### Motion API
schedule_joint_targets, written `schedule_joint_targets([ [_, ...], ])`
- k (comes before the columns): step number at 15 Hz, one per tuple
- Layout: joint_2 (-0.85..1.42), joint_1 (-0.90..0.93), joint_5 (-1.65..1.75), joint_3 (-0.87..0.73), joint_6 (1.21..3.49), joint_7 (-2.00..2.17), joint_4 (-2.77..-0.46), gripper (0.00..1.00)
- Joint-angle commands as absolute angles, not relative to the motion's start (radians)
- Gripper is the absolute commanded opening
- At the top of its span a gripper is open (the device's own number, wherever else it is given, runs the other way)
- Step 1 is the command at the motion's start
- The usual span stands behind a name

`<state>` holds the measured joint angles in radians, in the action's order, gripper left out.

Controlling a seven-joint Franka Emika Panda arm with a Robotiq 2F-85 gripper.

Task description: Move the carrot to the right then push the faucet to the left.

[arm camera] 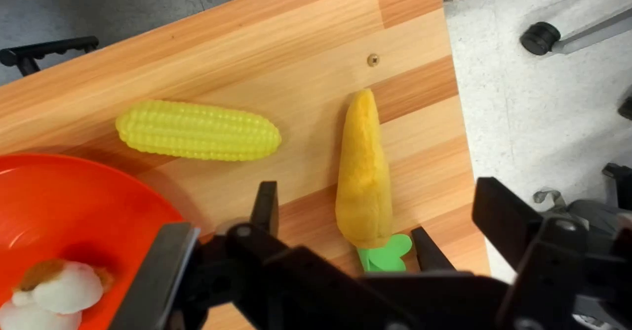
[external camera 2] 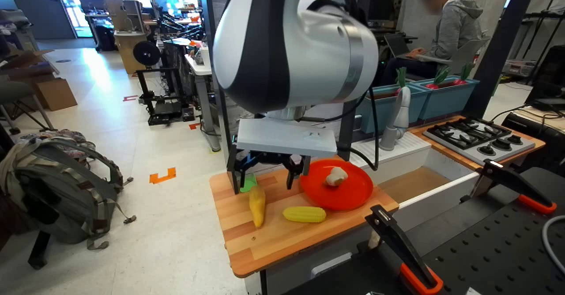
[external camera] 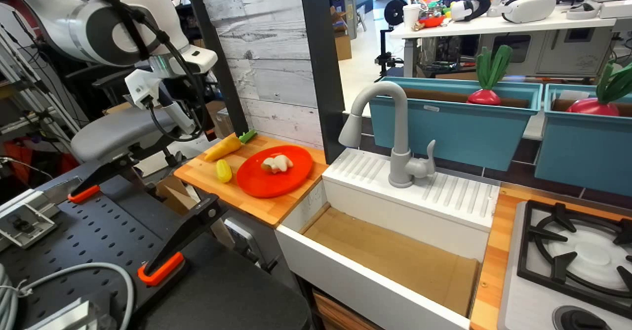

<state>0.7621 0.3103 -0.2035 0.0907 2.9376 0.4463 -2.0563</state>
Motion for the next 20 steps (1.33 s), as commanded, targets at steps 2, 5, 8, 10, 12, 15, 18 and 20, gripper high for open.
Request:
schedule_joint_targets([
  [2,0.877,0.374,-0.217,0.049,2.911,0.485,-1.932,1.0],
  [5,0.928,0.413,-0.214,0.019,2.904,0.514,-1.876,1.0],
  [8,0.967,0.437,-0.217,-0.008,2.891,0.543,-1.821,1.0],
  [10,0.985,0.447,-0.218,-0.023,2.882,0.56,-1.789,1.0],
  [12,0.999,0.454,-0.213,-0.034,2.87,0.571,-1.764,0.74],
  [15,1.014,0.461,-0.204,-0.046,2.848,0.583,-1.737,0.5],
  [18,1.029,0.467,-0.199,-0.058,2.824,0.597,-1.714,0.28],
  [20,1.034,0.468,-0.196,-0.063,2.808,0.606,-1.705,0.13],
])
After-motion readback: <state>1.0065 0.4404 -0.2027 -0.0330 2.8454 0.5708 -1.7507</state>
